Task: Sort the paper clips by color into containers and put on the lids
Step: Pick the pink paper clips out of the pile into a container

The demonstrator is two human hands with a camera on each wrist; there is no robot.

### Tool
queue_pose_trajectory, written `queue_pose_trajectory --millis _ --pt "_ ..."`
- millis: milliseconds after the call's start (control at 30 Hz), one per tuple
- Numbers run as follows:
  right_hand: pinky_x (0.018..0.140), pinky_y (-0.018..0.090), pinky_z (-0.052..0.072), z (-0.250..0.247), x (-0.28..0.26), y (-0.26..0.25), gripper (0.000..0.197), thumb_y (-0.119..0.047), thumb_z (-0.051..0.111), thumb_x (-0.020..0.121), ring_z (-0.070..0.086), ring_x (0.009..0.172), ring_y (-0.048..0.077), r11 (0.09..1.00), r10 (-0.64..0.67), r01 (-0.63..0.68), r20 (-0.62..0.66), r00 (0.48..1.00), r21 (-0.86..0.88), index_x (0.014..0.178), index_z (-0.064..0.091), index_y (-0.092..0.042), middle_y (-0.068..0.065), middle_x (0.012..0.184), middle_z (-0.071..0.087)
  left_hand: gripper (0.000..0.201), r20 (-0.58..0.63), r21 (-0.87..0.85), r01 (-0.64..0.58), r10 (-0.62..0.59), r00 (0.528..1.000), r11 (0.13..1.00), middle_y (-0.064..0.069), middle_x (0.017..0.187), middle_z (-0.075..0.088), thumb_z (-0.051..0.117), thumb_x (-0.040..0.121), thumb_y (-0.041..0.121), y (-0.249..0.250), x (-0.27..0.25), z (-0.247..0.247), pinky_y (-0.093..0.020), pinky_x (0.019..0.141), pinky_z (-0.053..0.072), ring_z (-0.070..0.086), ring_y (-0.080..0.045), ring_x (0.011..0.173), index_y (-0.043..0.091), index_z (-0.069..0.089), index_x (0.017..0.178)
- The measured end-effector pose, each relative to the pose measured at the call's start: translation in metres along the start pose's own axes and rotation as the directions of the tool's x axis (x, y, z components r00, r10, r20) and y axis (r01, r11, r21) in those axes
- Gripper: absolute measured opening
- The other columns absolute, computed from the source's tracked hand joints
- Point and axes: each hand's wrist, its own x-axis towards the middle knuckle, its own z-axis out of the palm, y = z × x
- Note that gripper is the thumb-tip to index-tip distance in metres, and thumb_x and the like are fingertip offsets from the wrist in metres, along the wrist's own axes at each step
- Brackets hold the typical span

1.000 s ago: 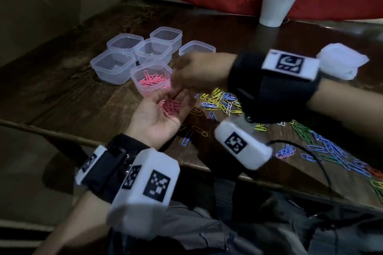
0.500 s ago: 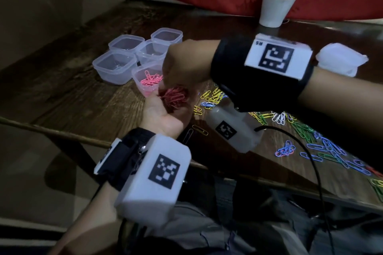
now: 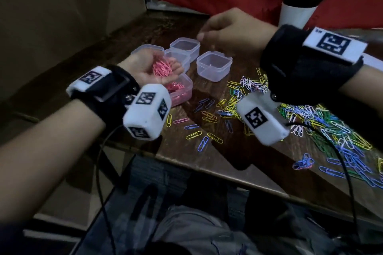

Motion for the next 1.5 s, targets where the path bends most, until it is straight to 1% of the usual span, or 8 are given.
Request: queue_pose_trajectory --millis 133,267,533,667,800,1000,1300,1500 --pt "0.045 0.013 0.034 -0.004 -0.005 0.012 0.017 -0.027 0.058 0.089 0.043 0.053 0.004 0.999 0.051 -0.05 0.054 0.997 -0.02 0.1 0.065 -0.014 0.002 0.074 0.055 0.025 -0.09 0.472 0.024 0.021 0.996 0.881 -0.007 0.077 0.059 0.041 0.098 0.022 -0.005 0.011 0.01 -0.027 0.06 0.051 0.059 -0.015 0.066 0.008 0.053 0.081" --pt "0.048 0.011 0.035 -0.012 -0.006 0.02 0.012 -0.025 0.057 0.09 0.043 0.048 0.002 0.997 0.054 -0.051 0.055 0.997 -0.064 0.098 0.064 -0.018 -0.003 0.068 0.052 0.018 -0.03 0.885 -0.067 0.199 0.98 0.46 -0.013 0.099 0.059 0.045 0.097 0.019 -0.008 0.008 0.015 -0.029 0.07 0.039 0.053 -0.023 0.089 0.008 0.059 0.095" --pt "0.044 0.008 0.036 -0.001 -0.013 0.035 0.015 -0.01 0.06 0.087 0.05 0.049 -0.001 0.978 0.053 -0.007 0.219 0.974 -0.207 0.099 0.068 -0.009 -0.005 0.064 0.054 0.015 0.167 0.841 -0.368 0.456 0.874 0.397 -0.003 0.069 0.061 0.055 0.091 0.009 0.002 -0.044 -0.003 -0.007 0.044 0.035 0.05 -0.003 0.055 0.01 0.06 0.076" --pt "0.051 0.015 0.04 0.029 -0.022 0.033 0.02 -0.007 0.059 0.087 0.051 0.059 0.006 0.902 0.269 -0.015 0.536 0.8 -0.431 0.105 0.067 -0.002 -0.004 0.067 0.055 0.01 0.361 0.922 -0.387 0.292 0.886 0.033 0.008 0.062 0.053 0.072 0.078 0.013 -0.041 -0.05 0.001 -0.006 0.048 0.032 0.048 0.003 0.049 0.01 0.065 0.083" --pt "0.045 0.01 0.035 0.037 -0.018 0.041 0.026 -0.014 0.065 0.083 0.056 0.067 0.013 0.85 0.272 0.017 0.467 0.842 -0.527 0.105 0.066 0.001 0.008 0.081 0.062 0.013 0.359 0.927 -0.334 0.144 0.922 -0.17 0.012 0.065 0.05 0.073 0.077 0.018 -0.064 -0.029 0.011 -0.013 0.053 0.031 0.044 0.001 0.06 0.015 0.061 0.08" --pt "0.052 0.018 0.037 0.058 -0.014 0.05 0.02 -0.025 0.075 0.076 0.047 0.058 0.009 0.928 0.257 -0.097 0.43 0.865 -0.359 0.066 0.061 -0.015 -0.001 0.063 0.054 0.019 0.317 0.925 -0.31 -0.006 0.948 -0.219 0.004 0.066 0.051 0.065 0.085 0.024 -0.058 -0.018 0.013 -0.016 0.056 0.031 0.047 -0.014 0.067 0.014 0.056 0.072" --pt "0.036 0.013 0.032 0.055 -0.01 0.05 0.015 -0.014 0.068 0.082 0.04 0.056 0.011 0.924 0.274 -0.077 0.508 0.817 -0.374 0.071 0.057 -0.014 0.0 0.063 0.046 0.027 0.337 0.939 -0.34 0.066 0.939 0.057 0.009 0.058 0.058 0.081 0.066 0.003 -0.06 -0.025 -0.001 -0.008 0.051 0.038 0.049 0.005 0.046 0.012 0.057 0.074" --pt "0.051 0.021 0.033 0.031 -0.017 0.061 0.019 -0.004 0.066 0.079 0.046 0.064 0.01 0.96 0.263 -0.167 0.522 0.812 -0.224 0.072 0.057 -0.019 0.002 0.073 0.054 0.022 0.314 0.944 -0.321 0.093 0.945 0.078 0.005 0.057 0.056 0.082 0.064 0.004 -0.052 -0.024 -0.006 -0.006 0.048 0.035 0.047 0.005 0.044 0.012 0.062 0.071"
